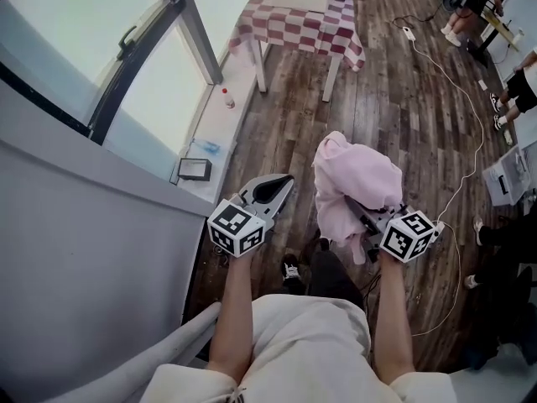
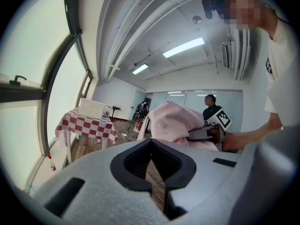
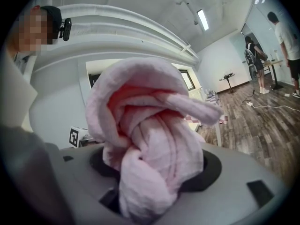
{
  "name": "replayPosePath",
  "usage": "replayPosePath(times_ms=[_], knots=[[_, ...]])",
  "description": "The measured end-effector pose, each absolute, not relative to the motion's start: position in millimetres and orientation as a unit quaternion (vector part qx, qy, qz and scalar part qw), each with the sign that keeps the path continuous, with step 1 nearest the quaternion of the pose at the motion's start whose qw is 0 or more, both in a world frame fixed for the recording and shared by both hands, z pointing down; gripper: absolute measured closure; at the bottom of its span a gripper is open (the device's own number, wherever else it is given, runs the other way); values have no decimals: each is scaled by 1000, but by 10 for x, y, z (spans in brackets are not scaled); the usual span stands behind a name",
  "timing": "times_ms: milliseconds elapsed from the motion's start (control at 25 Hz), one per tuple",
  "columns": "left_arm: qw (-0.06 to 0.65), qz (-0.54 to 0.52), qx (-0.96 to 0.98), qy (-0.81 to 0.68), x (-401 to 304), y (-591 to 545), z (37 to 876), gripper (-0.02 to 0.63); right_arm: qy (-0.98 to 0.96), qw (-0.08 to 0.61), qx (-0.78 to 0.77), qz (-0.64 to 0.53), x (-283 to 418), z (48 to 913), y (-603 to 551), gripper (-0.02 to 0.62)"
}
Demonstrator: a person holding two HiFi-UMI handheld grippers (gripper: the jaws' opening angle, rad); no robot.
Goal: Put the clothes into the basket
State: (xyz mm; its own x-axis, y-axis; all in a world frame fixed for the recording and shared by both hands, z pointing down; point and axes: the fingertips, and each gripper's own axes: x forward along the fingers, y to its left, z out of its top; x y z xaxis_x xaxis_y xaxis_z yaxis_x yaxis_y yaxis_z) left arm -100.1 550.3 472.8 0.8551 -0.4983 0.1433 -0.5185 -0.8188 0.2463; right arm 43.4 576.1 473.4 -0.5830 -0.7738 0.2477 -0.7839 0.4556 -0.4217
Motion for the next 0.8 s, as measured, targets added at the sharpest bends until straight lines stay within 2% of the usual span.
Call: replayPosePath(times_ms=[800], knots=[[157, 43, 942, -294, -993, 3870, 4801, 592, -870, 46, 416, 260, 446, 4891, 3988, 267]])
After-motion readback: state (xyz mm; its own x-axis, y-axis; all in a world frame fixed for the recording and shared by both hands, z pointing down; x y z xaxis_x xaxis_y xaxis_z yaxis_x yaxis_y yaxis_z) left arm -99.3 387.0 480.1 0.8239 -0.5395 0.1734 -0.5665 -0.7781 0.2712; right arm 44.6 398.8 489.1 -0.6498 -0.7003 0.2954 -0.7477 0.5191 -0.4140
